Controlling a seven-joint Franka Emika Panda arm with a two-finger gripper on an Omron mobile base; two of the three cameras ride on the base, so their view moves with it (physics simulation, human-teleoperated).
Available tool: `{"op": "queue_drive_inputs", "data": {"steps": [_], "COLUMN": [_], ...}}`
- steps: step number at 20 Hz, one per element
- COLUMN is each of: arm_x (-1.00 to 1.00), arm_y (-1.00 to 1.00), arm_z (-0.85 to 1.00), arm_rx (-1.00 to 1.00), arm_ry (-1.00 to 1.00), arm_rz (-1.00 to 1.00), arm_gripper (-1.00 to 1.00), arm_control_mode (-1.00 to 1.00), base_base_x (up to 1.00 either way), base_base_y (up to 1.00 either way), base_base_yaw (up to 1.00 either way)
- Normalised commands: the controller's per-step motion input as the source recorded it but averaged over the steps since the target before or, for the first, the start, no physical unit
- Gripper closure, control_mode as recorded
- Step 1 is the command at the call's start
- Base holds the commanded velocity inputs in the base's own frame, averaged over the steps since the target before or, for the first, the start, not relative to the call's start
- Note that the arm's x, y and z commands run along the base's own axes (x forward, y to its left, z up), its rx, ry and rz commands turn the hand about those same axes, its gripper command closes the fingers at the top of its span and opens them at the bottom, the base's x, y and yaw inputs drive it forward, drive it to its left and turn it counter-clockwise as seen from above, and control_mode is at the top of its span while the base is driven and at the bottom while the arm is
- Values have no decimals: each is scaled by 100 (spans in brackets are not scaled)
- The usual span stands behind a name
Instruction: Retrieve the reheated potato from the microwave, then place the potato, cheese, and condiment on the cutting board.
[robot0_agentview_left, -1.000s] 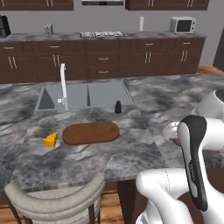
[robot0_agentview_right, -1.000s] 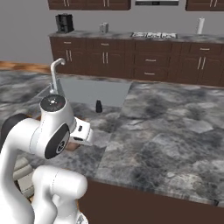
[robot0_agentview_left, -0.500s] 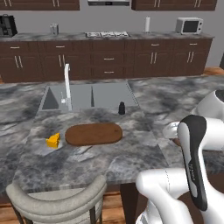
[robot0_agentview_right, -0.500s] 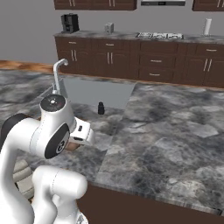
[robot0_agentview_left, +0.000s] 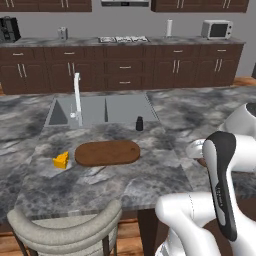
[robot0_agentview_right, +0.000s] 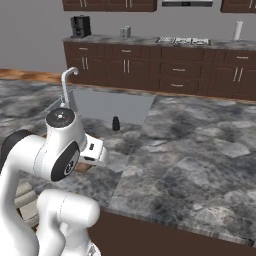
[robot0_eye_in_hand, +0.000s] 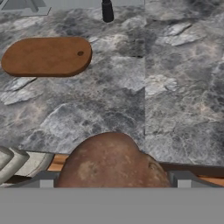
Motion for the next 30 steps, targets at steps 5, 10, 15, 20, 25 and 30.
{"op": "queue_drive_inputs", "data": {"steps": [5, 10, 15, 20, 25, 30], "arm_x": [0, 0, 0, 0, 20, 66], "arm_y": [0, 0, 0, 0, 9, 47], "arm_z": [0, 0, 0, 0, -1, 0], "arm_rx": [0, 0, 0, 0, -4, -8], "arm_ry": [0, 0, 0, 0, 4, 23], "arm_rz": [0, 0, 0, 0, -3, -1], "arm_gripper": [100, 100, 100, 100, 100, 100], "arm_control_mode": [100, 100, -100, -100, -100, -100], "base_base_x": [0, 0, 0, 0, 0, 0], "base_base_y": [0, 0, 0, 0, 0, 0], "base_base_yaw": [0, 0, 0, 0, 0, 0]}}
